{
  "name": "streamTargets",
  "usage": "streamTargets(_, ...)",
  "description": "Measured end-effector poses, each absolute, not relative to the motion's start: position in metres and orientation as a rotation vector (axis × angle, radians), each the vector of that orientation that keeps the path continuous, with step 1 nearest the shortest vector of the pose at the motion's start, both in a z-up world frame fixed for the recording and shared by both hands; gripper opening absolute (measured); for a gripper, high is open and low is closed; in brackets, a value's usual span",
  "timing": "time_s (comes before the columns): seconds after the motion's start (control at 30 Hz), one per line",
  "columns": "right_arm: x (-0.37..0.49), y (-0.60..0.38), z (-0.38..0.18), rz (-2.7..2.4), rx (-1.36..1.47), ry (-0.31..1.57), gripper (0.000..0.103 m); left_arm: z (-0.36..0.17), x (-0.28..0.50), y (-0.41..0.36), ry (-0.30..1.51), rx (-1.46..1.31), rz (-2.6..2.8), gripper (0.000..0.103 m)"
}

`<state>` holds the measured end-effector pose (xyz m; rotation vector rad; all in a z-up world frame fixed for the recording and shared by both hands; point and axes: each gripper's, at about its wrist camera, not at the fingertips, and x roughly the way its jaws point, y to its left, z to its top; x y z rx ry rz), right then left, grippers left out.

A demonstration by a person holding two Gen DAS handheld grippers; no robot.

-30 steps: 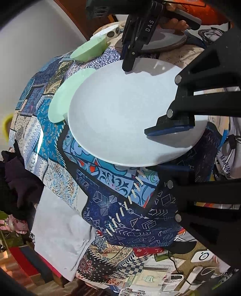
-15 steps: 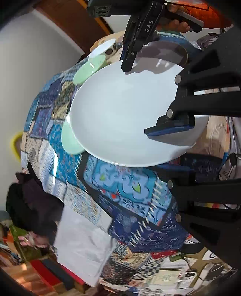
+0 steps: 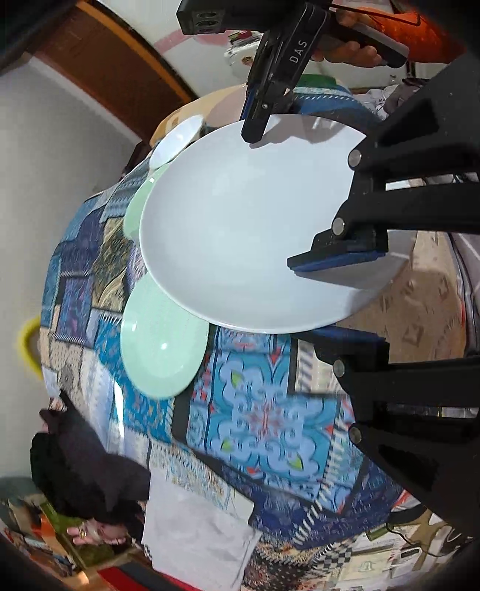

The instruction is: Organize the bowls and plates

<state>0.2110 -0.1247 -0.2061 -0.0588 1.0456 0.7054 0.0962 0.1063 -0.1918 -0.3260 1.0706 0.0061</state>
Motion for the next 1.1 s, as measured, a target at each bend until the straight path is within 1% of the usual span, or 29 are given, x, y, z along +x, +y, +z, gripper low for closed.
streamTargets(0.37,0.209,-0.158,-0.227,0.648,-0.008,1.099,0.023,-0.218,0.116,0.076,1.167,-0.32,-0.052,0.028)
streamTargets(0.83,0.214,-0.188,-0.244,0.598,0.041,1.137,0.023,-0.231,0.142,0.046,1.214,-0.26,-0.083,0.03)
streamTargets(1.1,0.212,-0.194,-0.245,0.581,0.025,1.13,0.023,-0.242,0.153,0.037,1.236,-0.227,-0.073,0.031)
